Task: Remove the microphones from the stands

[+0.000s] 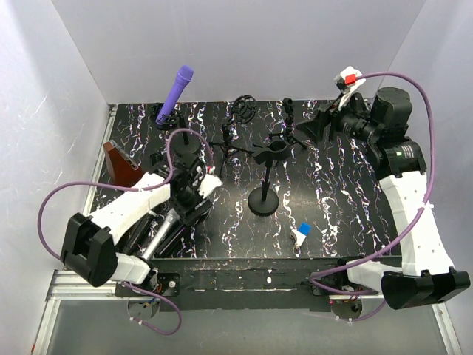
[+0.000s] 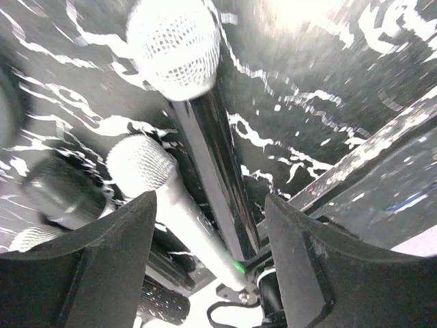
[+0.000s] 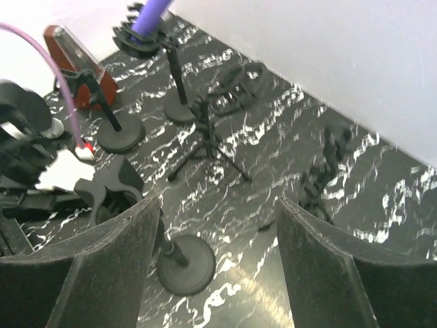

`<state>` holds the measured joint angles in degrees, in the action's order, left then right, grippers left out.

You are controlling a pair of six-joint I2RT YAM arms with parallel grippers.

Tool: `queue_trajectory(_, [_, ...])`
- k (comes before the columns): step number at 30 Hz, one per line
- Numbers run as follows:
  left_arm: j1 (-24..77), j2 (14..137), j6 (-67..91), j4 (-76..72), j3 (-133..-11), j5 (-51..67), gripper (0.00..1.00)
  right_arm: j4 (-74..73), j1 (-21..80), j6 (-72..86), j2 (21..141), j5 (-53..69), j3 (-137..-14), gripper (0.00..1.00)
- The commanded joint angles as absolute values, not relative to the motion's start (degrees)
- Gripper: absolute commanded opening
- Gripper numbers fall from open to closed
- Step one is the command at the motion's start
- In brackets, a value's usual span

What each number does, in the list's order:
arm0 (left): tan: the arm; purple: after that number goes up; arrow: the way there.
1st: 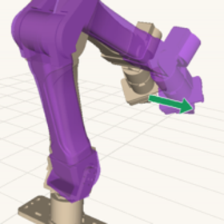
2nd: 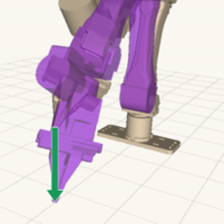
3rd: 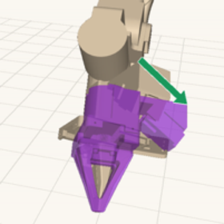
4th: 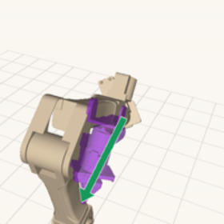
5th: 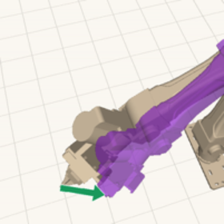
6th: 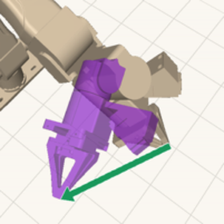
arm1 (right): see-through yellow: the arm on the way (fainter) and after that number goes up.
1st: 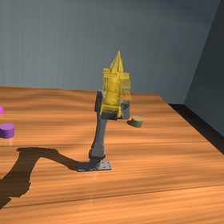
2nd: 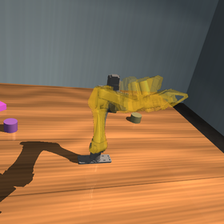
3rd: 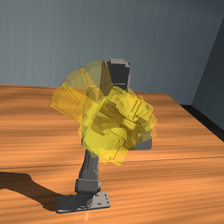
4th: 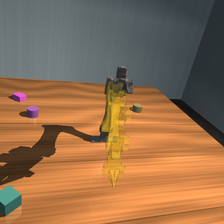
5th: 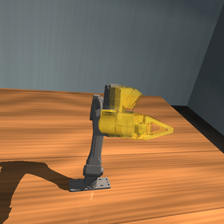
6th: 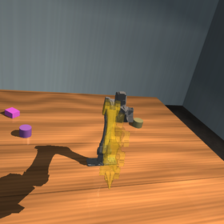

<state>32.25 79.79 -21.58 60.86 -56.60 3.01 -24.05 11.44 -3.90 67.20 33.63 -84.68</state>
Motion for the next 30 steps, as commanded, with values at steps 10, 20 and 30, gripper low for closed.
queue_trajectory(10, [32.17, 68.47, -17.15, 39.75, -67.85, 28.22, 0.76, -21.4, 4.92, -12.04, 54.34, 51.41, -62.89, 0.8])
queue_trajectory(20, [32.17, 71.37, -20.91, 41.74, -74.61, 21.63, 0.8, 6.92, 13.18, -3.78, 54.31, 50.01, -45.89, 0.8])
queue_trajectory(30, [32.26, 73.65, -25.22, 47.45, -79.54, 9.49, 0.84, 30.92, 19.07, 6.58, 64.59, 45.0, -43.33, 0.79])
